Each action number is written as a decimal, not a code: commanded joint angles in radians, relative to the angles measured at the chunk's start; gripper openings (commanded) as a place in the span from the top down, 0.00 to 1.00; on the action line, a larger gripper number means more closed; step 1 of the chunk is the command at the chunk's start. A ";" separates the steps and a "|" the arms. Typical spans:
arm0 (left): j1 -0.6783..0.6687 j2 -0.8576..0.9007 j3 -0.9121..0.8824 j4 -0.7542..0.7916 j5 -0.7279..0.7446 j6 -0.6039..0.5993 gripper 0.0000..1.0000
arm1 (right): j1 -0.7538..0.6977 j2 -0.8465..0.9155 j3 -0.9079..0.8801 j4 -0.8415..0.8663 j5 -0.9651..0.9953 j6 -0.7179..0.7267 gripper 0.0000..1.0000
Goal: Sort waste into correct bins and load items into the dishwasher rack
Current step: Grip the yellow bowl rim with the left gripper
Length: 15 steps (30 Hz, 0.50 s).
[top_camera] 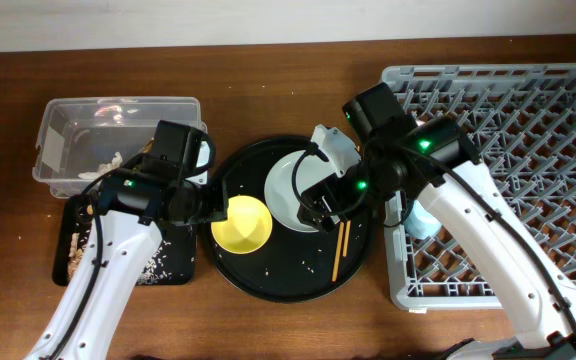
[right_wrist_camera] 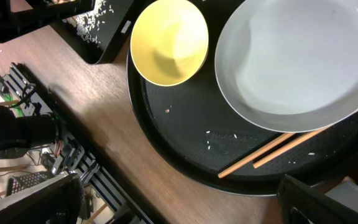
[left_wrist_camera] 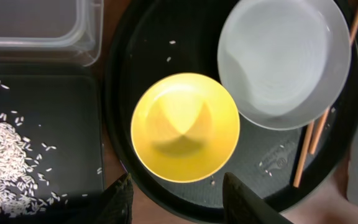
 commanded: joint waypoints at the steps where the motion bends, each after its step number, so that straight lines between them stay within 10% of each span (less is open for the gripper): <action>1: -0.003 0.008 -0.050 0.024 -0.036 -0.050 0.58 | -0.005 0.003 0.013 -0.003 0.009 -0.003 0.02; 6: -0.003 0.008 -0.153 0.108 -0.026 -0.051 0.76 | -0.005 0.003 0.013 -0.003 0.009 -0.003 0.02; 15: -0.003 0.008 -0.323 0.342 -0.037 -0.051 0.76 | -0.005 0.003 0.013 -0.003 0.009 -0.003 0.02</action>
